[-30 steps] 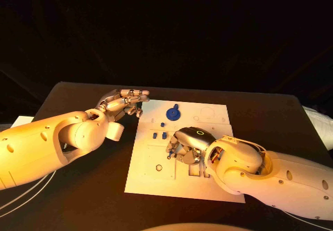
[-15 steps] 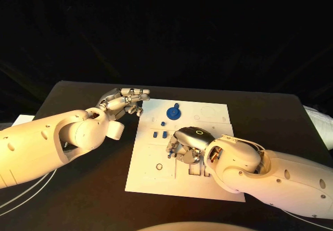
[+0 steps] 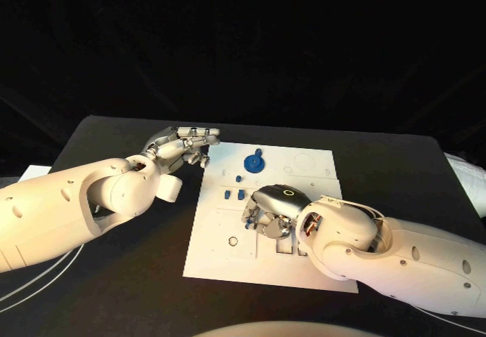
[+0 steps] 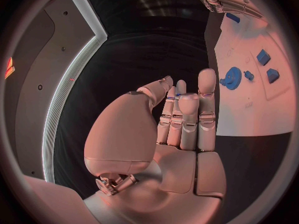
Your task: Assemble the parts on the task board
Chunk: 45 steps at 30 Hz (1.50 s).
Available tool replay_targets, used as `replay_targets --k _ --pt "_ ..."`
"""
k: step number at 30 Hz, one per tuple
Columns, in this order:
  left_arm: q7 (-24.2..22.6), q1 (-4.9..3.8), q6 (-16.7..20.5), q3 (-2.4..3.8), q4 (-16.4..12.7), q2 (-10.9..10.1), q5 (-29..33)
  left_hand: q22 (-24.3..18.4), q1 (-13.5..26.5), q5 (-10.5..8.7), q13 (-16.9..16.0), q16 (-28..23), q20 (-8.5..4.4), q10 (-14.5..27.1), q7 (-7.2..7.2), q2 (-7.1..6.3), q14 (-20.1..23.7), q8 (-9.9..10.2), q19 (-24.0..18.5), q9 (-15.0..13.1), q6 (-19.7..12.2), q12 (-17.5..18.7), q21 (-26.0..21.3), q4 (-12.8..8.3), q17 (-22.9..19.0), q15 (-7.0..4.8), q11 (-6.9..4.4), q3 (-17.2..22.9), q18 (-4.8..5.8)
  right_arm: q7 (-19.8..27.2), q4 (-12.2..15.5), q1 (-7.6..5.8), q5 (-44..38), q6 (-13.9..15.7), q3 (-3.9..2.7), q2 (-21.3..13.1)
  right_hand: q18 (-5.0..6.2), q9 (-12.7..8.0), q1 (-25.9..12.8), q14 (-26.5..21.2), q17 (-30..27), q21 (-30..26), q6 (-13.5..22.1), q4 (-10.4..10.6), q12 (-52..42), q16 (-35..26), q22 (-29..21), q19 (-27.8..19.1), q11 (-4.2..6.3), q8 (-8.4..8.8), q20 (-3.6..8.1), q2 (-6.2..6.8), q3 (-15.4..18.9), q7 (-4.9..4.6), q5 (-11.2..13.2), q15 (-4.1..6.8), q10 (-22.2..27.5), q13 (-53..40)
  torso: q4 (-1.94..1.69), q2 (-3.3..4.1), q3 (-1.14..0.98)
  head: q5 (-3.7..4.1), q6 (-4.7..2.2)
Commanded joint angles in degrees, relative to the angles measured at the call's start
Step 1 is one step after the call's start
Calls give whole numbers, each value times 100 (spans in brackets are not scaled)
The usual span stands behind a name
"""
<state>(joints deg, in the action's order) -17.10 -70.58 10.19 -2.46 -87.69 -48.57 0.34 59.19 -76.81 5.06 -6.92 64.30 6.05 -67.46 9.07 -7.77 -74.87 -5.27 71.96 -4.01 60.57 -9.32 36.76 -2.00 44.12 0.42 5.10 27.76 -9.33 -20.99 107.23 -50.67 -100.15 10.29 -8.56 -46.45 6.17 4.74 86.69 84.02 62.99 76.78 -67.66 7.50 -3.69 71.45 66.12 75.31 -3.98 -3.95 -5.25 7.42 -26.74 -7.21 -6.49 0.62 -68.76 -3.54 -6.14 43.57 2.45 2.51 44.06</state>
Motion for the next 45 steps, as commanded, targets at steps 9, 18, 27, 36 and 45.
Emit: replay_targets --k 9,18,27,36,45 --pt "3 0 -124 4 -19 12 -19 -6 -28 15 -8 -15 3 37 21 39 39 8 -40 6 -14 -36 -24 -8 -5 -10 -3 -28 -33 -62 -4 14 -70 -229 31 28 -23 -112 -364 87 -277 -194 621 -19 17 -157 -366 -249 -215 46 -134 217 -10 -260 -18 -163 550 7 0 -2 5 -3 13" --pt "21 0 -111 4 -8 21 -19 -23 -40 16 -8 -21 6 60 23 45 47 12 -44 9 -26 -42 -52 -16 -20 -6 0 -44 -36 -77 -9 14 -71 -105 37 10 54 -101 -492 14 -518 -421 880 -80 -30 -332 -710 -474 -314 40 -232 302 84 -354 -1 -242 921 -7 4 -6 -1 -1 10" --pt "25 0 -123 3 24 32 -19 -28 -50 15 -8 -24 7 68 23 44 51 13 -46 9 -30 -44 -61 -24 -27 -5 1 -49 -37 14 195 12 140 419 14 -292 50 -78 -558 16 -546 -411 794 -85 -150 -344 -682 -437 -289 1 -236 286 160 -327 -25 -228 860 -27 1 -14 -5 22 -11" --pt "13 1 -142 3 33 38 -19 -32 -84 17 -10 -30 7 75 26 54 58 13 -43 9 -33 -56 -67 -47 -40 -6 2 -53 -38 73 574 -223 675 621 -140 -1168 37 -83 -582 41 -518 -379 769 -132 -304 -310 -623 -370 -220 22 -194 333 243 -243 -153 -176 717 -21 38 -23 0 87 -72" --pt "13 10 -164 2 33 52 -24 -33 -97 17 -11 -33 7 79 28 56 62 13 -42 10 -36 -60 -69 -56 -47 -5 3 -56 -38 -39 544 -393 451 311 -163 -1772 52 -89 -643 23 -659 -460 872 -114 -258 -399 -731 -403 -193 31 -167 444 783 -178 -278 -153 937 -11 39 -21 -14 138 -126"
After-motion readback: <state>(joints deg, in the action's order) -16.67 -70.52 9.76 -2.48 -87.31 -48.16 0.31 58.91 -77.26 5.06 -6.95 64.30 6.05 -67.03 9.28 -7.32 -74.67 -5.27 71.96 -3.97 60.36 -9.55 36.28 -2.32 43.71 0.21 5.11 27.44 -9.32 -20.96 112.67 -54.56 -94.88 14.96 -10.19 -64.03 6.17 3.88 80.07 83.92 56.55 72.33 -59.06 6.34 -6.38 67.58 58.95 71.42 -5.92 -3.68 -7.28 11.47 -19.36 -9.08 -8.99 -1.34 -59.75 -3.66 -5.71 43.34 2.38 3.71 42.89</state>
